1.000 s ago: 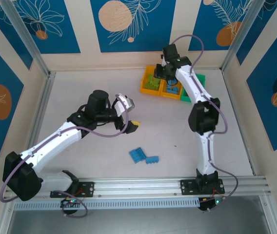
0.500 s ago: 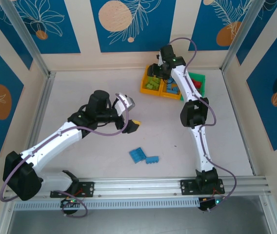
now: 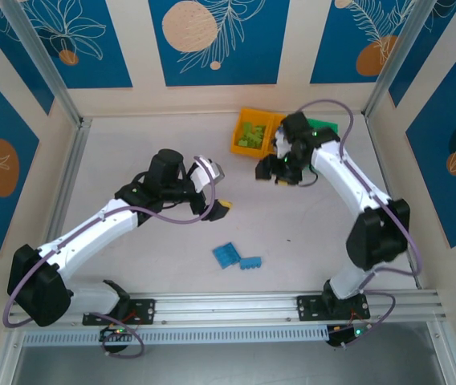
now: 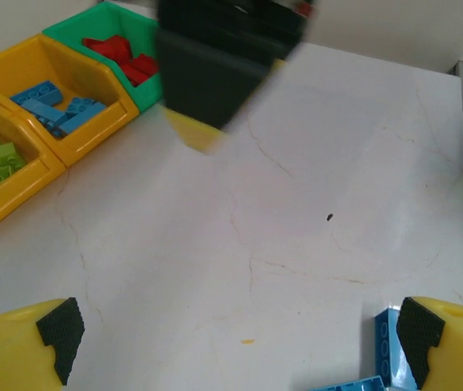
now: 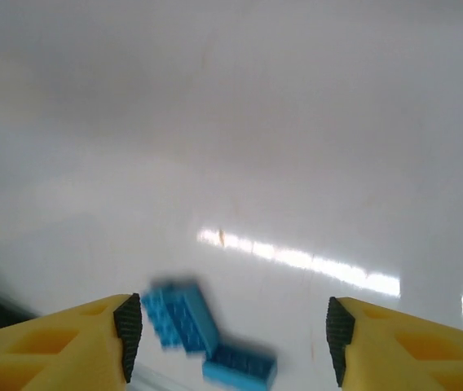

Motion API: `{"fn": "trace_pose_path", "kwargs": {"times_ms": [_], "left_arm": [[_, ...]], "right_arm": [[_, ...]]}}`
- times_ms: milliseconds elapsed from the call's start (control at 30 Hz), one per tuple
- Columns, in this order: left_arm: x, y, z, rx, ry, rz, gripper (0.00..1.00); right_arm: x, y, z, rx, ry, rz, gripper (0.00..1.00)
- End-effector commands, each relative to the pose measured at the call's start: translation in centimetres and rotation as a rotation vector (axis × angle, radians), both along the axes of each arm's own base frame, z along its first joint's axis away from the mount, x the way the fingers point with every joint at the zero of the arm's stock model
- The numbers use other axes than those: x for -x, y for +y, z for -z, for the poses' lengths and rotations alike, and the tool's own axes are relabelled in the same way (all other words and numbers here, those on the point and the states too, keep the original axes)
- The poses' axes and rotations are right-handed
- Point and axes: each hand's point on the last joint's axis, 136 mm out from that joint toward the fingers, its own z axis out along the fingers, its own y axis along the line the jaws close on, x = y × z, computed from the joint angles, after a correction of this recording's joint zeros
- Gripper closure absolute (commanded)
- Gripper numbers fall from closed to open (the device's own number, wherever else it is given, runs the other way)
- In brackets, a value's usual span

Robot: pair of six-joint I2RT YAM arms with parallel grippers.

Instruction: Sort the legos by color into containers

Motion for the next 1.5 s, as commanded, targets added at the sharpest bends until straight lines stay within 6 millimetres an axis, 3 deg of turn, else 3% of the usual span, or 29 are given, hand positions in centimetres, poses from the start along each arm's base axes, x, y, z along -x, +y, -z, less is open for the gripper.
{"fn": "trace_pose_path", "kwargs": {"times_ms": [0,133,333,567,833,1067,1200,1333,1467], "left_arm": [[1.6,0.2,0.2,-0.028,-0.006,0.061,0.0],[2.0,0.4,0.5,-0.039,-0.012,0.077,0.0],[3.4,0.9,1.1,-0.075,0.001,0.142,0.0],[5.3,1.2,0.9,-0.068,0.027,0.221,0.0],[6.5,1.3,1.7,-0.029,0.027,0.275,0.0],[7.3,1.5,1.1,0.005,0.019,0.3,0.0],[7.2,1.6,1.3,0.009,0.006,0.297,0.0],[6.1,1.5,1.1,0.018,-0.025,0.265,0.0],[4.9,1.1,0.7,0.027,-0.058,0.245,0.0]], "right_arm": [[7.1,0.9,3.3,0.081,0.124,-0.09,0.34],[12.9,1.3,6.7,0.178,0.18,-0.164,0.28],[17.1,2.9,10.1,0.196,0.254,-0.216,0.15],[17.8,4.3,11.7,0.211,0.29,-0.137,0.06],[16.2,4.3,15.0,0.369,0.253,-0.087,0.08],[16.1,4.2,15.3,0.425,0.26,-0.043,0.36],[16.0,2.9,13.7,0.452,0.241,0.008,0.46],[12.6,1.9,10.0,0.386,0.162,0.11,0.47],[5.1,0.9,6.1,0.257,0.057,0.264,0.47]]}}
